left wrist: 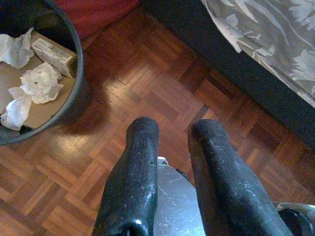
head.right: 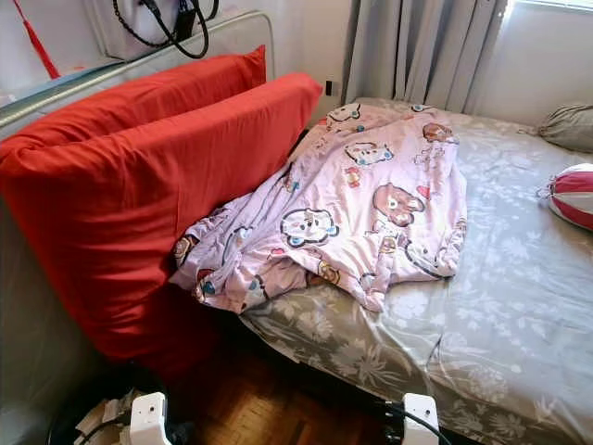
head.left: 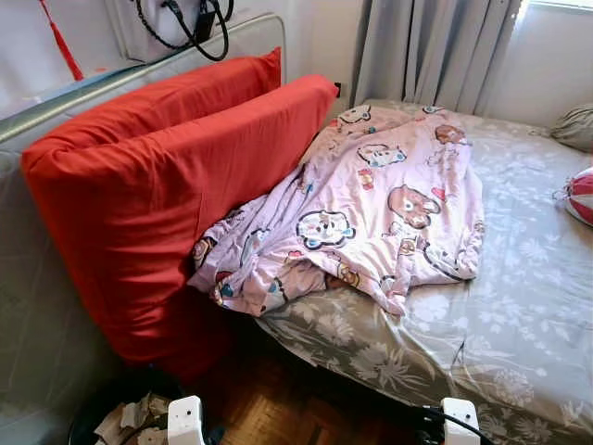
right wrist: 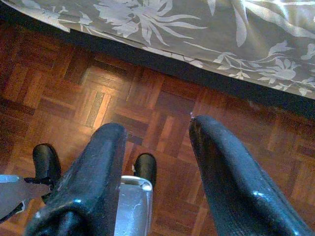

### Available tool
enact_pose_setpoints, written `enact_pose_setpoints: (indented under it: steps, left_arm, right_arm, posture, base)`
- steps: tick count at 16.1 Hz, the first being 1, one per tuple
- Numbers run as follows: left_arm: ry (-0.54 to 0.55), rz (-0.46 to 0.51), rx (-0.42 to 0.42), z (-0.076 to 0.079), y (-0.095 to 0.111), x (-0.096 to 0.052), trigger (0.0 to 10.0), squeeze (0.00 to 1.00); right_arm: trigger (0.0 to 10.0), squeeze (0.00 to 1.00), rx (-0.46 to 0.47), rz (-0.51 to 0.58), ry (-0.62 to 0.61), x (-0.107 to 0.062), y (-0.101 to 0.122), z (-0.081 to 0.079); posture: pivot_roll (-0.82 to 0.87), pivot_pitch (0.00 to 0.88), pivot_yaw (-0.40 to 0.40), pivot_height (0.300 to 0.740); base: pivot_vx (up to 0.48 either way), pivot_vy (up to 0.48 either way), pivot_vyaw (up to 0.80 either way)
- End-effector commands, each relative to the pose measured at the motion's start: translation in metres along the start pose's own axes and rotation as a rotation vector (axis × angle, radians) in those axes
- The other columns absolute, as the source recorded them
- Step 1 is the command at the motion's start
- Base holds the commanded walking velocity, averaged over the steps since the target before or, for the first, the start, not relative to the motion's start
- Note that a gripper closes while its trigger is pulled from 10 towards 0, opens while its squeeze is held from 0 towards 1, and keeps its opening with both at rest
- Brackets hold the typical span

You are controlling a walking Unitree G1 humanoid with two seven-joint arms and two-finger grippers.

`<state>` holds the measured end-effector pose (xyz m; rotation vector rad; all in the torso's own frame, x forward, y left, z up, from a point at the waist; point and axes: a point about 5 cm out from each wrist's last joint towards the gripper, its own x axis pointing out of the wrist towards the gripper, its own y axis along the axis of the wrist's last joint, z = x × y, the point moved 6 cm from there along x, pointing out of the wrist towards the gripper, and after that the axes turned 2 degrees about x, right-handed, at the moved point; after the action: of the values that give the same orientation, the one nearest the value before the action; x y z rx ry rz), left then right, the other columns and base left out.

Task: Clean up the room

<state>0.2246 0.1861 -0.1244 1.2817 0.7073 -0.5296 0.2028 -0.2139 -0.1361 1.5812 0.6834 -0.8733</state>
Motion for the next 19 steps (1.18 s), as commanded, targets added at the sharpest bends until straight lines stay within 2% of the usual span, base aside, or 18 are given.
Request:
enact_pose_setpoints:
  steps: [1, 7, 10, 19]
  left_arm:
    - [0.007, -0.002, -0.001, -0.003, 0.0009, 0.0001, 10.0, 0.0]
    - [0.007, 0.001, -0.002, -0.004, 0.0025, 0.0004, 10.0, 0.0]
    - [0.006, 0.0, 0.002, -0.004, 0.0021, 0.0002, 10.0, 0.0]
    - [-0.005, 0.002, 0.008, -0.002, -0.0009, -0.0009, 10.0, 0.0]
  right_arm:
    - [10.0, 0.0, 0.006, 0.009, -0.004, 0.0004, 0.003, 0.0002]
    - [10.0, 0.0, -0.027, 0.011, 0.011, 0.0007, 0.0051, -0.0018]
    - [10.0, 0.0, -0.054, 0.007, 0.01, 0.0007, 0.0052, -0.0014]
    - [10.0, 0.0, -0.045, 0.011, 0.005, 0.0003, 0.0035, -0.0008]
  posture:
    - [0.02, 0.0, -0.011, 0.74]
    - [0.03, 0.0, -0.013, 0.74]
    - [0.03, 0.0, -0.014, 0.74]
    - [0.03, 0.0, -0.006, 0.74]
  base:
    - [0.27, 0.0, 0.0]
    - [0.293, 0.0, 0.0]
    - [0.32, 0.0, 0.75]
    - [0.322, 0.0, 0.0]
